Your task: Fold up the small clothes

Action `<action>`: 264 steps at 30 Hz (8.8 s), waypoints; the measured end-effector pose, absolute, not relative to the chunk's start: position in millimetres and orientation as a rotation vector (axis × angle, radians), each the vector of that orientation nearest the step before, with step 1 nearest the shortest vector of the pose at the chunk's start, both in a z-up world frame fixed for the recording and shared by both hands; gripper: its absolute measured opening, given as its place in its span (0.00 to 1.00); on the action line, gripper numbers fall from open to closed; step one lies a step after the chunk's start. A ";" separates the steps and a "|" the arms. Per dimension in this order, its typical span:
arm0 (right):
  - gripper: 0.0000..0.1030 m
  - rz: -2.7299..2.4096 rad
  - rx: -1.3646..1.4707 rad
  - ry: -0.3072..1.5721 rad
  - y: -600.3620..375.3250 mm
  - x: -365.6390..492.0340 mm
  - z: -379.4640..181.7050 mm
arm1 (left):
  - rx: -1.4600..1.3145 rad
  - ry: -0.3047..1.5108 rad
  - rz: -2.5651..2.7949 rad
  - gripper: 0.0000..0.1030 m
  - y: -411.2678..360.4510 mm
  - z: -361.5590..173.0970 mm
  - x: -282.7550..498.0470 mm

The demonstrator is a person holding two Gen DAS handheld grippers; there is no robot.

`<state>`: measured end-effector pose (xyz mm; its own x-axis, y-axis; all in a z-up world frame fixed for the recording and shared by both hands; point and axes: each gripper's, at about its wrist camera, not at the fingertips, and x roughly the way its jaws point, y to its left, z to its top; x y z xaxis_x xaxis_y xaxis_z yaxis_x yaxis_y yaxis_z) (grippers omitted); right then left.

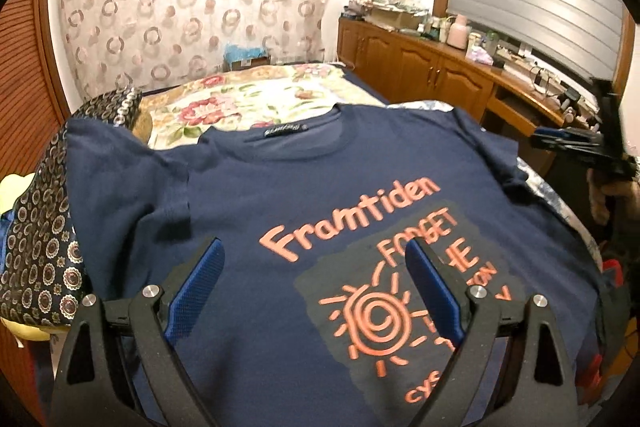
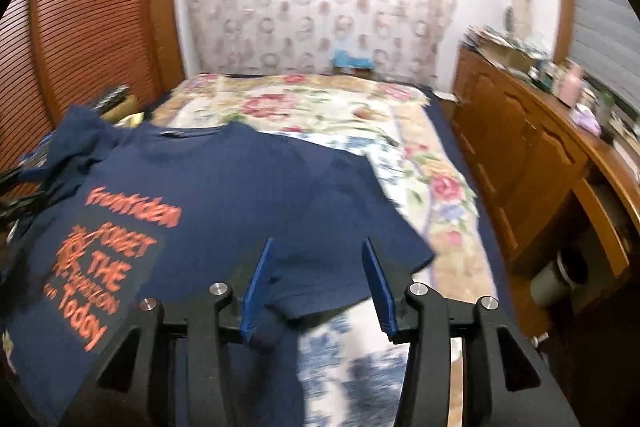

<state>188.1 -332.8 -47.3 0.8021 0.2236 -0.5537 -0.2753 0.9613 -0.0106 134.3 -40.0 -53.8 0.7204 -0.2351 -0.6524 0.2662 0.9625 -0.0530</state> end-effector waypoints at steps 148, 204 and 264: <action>0.05 0.527 -0.167 0.450 -291.6 136.1 -26.9 | -0.030 0.545 -0.213 0.03 54.0 15.7 57.1; 0.50 0.354 -0.098 0.689 -354.0 122.1 -95.2 | -0.081 0.790 -0.058 0.69 126.4 -85.0 76.0; 0.08 0.527 -0.121 0.468 -356.8 31.0 -35.9 | -0.163 0.557 -0.305 0.10 90.2 -7.5 6.2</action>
